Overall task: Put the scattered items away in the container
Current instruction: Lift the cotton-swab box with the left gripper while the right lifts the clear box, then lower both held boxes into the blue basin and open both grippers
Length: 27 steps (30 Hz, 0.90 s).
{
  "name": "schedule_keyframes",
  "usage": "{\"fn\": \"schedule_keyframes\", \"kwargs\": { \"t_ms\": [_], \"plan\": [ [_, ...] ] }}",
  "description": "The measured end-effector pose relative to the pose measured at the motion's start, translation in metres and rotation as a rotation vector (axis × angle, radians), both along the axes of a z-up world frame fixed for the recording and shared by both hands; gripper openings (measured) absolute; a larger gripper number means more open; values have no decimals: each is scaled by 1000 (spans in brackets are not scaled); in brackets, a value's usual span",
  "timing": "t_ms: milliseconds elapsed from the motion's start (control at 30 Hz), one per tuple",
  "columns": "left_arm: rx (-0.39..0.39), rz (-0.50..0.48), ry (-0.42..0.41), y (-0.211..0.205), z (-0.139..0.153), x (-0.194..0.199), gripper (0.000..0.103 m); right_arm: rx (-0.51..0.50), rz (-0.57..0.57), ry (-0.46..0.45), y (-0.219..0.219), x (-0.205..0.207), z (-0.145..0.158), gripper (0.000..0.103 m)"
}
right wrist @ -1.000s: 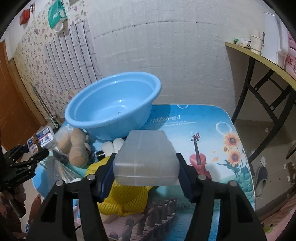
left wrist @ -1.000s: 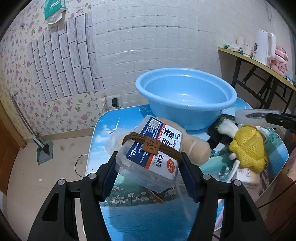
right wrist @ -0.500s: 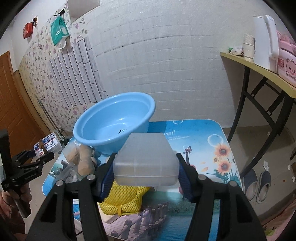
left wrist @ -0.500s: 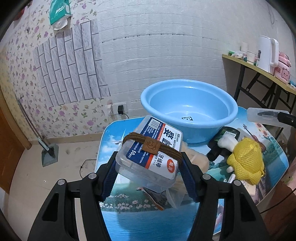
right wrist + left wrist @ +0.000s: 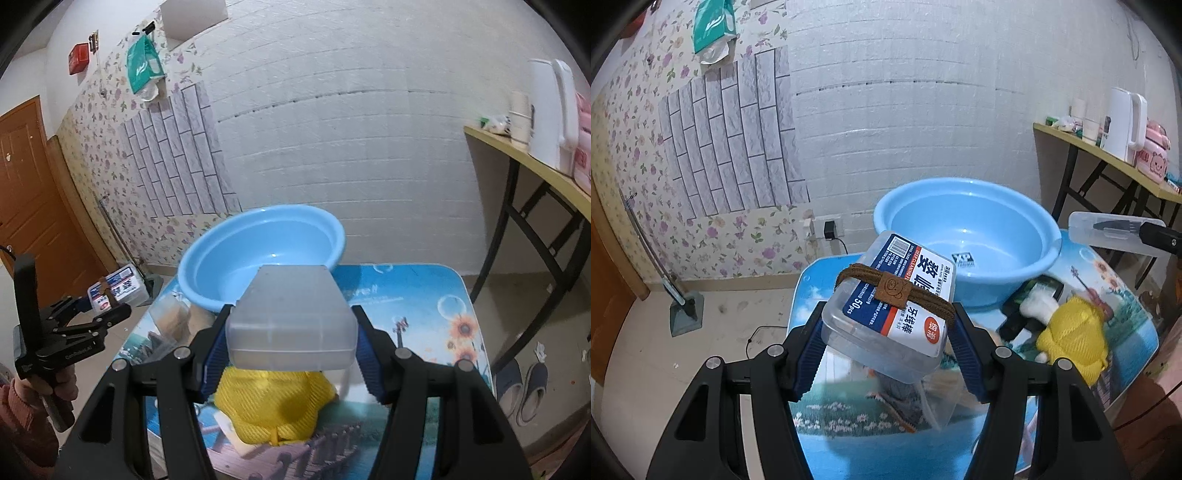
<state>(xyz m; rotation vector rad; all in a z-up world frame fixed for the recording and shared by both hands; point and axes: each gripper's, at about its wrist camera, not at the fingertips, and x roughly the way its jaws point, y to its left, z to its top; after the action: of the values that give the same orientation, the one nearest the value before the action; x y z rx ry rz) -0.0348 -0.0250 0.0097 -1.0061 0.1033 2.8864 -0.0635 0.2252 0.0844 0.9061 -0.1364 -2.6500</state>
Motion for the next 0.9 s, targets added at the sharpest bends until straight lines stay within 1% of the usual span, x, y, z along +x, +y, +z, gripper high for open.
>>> {"fn": "schedule_keyframes", "kwargs": {
  "t_ms": [200, 400, 533, 733, 900],
  "plan": [
    [8, -15, -1, 4, 8, -18, 63, 12, 33, -7, -13, -19, 8, 60],
    [16, -48, -25, 14, 9, -45, 63, 29, 66, -57, -29, -49, 0, 60],
    [5, -84, -50, 27, 4, -65, 63, 49, 90, -88, -39, -71, -6, 60],
    [20, -111, -84, 39, -5, -94, 63, 83, 120, -136, -49, -105, -19, 60],
    [-2, -130, -116, 48, -16, -115, 63, 132, 138, -160, -62, -126, -32, 60]
  ]
}}
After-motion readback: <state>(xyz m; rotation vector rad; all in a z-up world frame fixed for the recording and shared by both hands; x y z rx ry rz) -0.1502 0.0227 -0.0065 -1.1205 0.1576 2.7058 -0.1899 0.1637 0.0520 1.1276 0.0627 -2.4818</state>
